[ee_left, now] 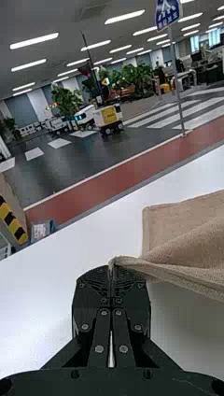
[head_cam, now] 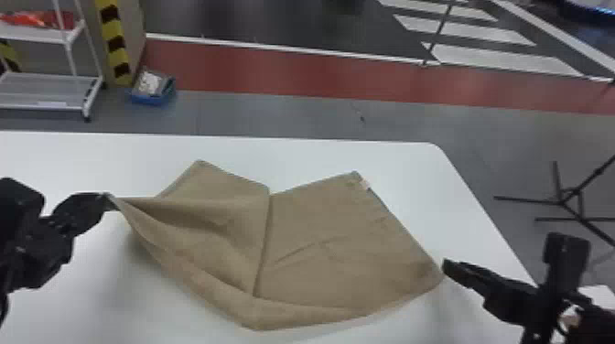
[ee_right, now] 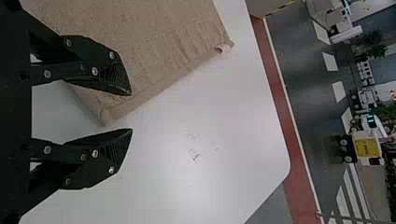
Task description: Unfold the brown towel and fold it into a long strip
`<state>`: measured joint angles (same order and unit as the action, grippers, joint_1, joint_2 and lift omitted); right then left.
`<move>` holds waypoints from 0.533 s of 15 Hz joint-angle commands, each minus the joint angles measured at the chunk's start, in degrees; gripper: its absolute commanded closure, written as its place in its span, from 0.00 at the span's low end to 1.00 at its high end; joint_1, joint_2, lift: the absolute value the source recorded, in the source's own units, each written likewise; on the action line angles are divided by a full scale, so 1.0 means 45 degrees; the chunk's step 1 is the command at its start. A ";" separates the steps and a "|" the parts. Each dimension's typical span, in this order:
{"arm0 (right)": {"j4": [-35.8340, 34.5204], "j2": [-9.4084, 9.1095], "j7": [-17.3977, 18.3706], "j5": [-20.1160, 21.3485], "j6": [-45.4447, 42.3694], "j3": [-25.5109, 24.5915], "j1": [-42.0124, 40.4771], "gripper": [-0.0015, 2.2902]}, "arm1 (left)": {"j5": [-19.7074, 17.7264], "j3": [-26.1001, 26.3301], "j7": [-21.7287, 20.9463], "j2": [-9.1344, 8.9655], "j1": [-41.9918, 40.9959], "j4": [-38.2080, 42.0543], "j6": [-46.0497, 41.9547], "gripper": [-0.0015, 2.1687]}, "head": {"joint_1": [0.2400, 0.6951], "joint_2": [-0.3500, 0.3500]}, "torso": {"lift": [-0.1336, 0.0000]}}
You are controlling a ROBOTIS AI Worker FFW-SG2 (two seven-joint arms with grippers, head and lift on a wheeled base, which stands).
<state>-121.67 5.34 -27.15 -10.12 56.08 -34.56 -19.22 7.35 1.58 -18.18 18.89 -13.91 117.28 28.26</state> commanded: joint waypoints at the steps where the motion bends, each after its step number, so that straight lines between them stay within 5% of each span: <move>1: -0.0833 0.0083 -0.0177 0.1701 -0.0088 0.0063 -0.0533 0.01 | -0.0012 -0.0253 -0.0022 -0.0019 -0.0093 -0.0007 0.0000 0.90 | 1.00 0.16 | 0.08; 3: -0.1477 0.0181 -0.0880 0.3361 -0.1064 0.0024 -0.1041 0.02 | -0.0012 -0.0331 -0.0003 -0.0019 -0.0093 0.0013 0.0000 0.90 | 1.00 0.13 | 0.08; 8: -0.1516 0.1118 -0.3829 0.8693 -0.8916 0.0142 -0.2349 0.03 | 0.0027 -0.0175 -0.0120 -0.0195 -0.0308 0.0286 0.0000 0.90 | 1.00 0.10 | 0.08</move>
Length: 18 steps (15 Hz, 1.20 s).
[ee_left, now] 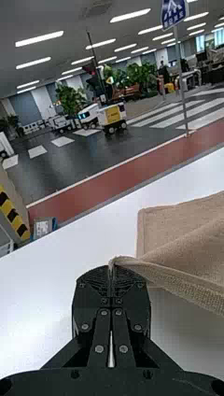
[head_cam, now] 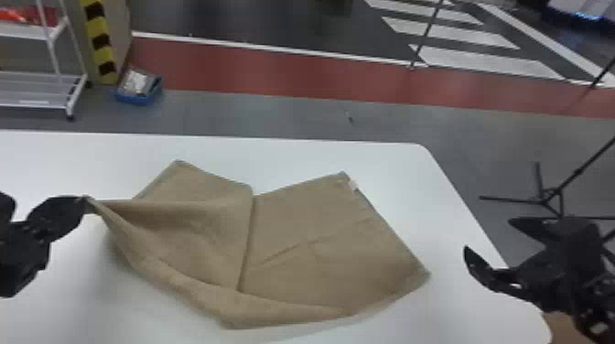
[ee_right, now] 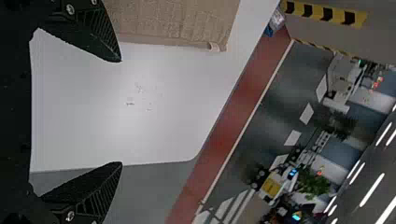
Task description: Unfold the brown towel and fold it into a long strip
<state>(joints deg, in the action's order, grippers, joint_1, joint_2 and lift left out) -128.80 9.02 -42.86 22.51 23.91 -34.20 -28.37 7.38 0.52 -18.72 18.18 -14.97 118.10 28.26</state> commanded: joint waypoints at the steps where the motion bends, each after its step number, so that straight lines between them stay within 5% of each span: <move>1: 0.0126 0.0496 -0.1140 0.2498 -0.2666 0.0237 -0.0414 0.03 | 0.0039 0.0100 -0.0020 -0.0035 -0.0150 0.0202 0.0000 0.90 | 1.00 0.10 | 0.08; 4: 0.0771 0.0965 -0.2254 0.6151 -0.4112 0.1214 -0.0589 0.03 | 0.0039 0.0178 -0.0039 0.0082 -0.0248 0.0456 0.0039 0.90 | 1.00 0.13 | 0.08; 6: 0.1415 0.1218 -0.2683 0.7147 -0.3994 0.1761 -0.0238 0.04 | 0.0019 0.0256 -0.0059 0.0141 -0.0248 0.0417 0.0039 0.90 | 1.00 0.13 | 0.08; 14: 0.3896 0.2039 -0.5476 0.8299 -0.2237 0.4534 0.2653 0.10 | 0.0078 0.0569 -0.0039 0.0219 -0.0423 0.0436 0.0039 0.90 | 1.00 0.16 | 0.08; 18: 0.4169 0.2332 -0.6453 0.8202 -0.2159 0.4573 0.2985 0.10 | 0.0078 0.0491 -0.0039 0.0238 -0.0521 0.0456 0.0039 0.90 | 1.00 0.18 | 0.08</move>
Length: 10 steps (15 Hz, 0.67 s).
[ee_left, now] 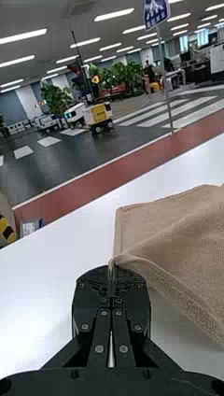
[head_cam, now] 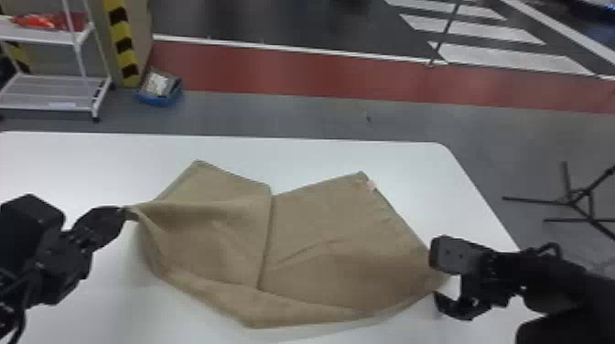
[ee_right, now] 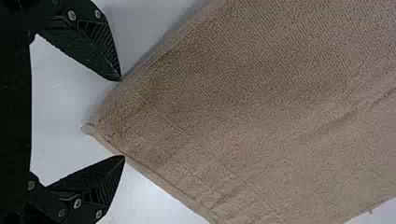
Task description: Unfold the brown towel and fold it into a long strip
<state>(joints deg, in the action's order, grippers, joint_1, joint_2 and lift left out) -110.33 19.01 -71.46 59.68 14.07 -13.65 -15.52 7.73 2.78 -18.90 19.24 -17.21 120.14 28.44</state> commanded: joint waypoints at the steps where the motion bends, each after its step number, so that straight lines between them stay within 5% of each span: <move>1: 0.0084 0.0210 -0.0331 -0.0156 0.0147 -0.0013 0.0265 0.10 | 0.0000 -0.0033 0.0000 0.0001 -0.0043 0.0021 -0.0001 0.90 | 1.00 0.18 | 0.08; 8: 0.1236 0.0483 -0.0780 0.0020 0.0615 0.0358 0.1144 0.13 | 0.0117 -0.0091 0.0000 -0.0116 -0.0219 0.0196 0.0038 0.90 | 1.00 0.16 | 0.08; 10: 0.1490 0.0483 -0.1170 -0.0371 0.0772 0.0417 0.1534 0.26 | 0.0137 -0.0111 0.0000 -0.0077 -0.0258 0.0235 0.0038 0.90 | 1.00 0.16 | 0.08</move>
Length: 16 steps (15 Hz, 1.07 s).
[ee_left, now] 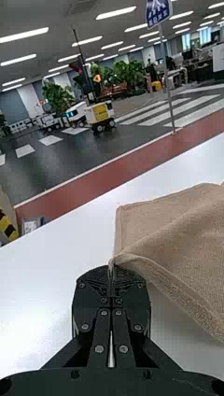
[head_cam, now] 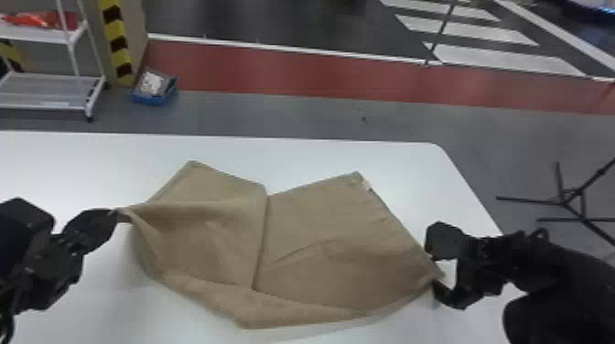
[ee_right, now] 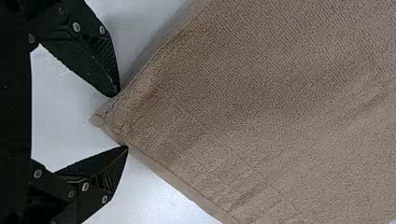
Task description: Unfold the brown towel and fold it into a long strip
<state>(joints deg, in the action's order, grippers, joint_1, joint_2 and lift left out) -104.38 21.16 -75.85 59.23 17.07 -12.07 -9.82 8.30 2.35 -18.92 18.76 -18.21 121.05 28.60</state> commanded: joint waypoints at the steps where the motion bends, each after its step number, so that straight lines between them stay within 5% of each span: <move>1: 0.0109 0.0024 -0.0469 -0.0682 0.0261 0.0006 0.0327 0.35 | -0.0009 -0.0035 0.0005 0.0049 -0.0035 0.0054 0.0002 0.90 | 1.00 0.16 | 0.08; 4: -0.0536 -0.0015 -0.0550 -0.1893 0.0964 -0.0443 0.0268 0.79 | -0.0009 -0.0054 -0.0015 0.0088 -0.0055 0.0093 0.0002 0.90 | 1.00 0.18 | 0.08; 11: -0.2919 -0.0308 -0.0550 -0.5311 0.1081 -0.3803 -0.0376 0.98 | -0.0067 -0.0445 0.0005 0.0108 0.0121 0.0288 0.0120 0.90 | 1.00 0.18 | 0.08; 16: -0.4989 -0.0308 -0.0550 -0.7654 0.2605 -0.5990 -0.1099 0.98 | -0.0087 -0.1988 -0.0308 0.0361 0.0121 0.1147 0.0432 0.90 | 1.00 0.18 | 0.08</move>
<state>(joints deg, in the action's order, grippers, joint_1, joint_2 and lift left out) -124.13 19.53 -78.14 28.16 24.88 -36.81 -14.42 7.85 -4.36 -19.93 19.48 -17.66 124.73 30.39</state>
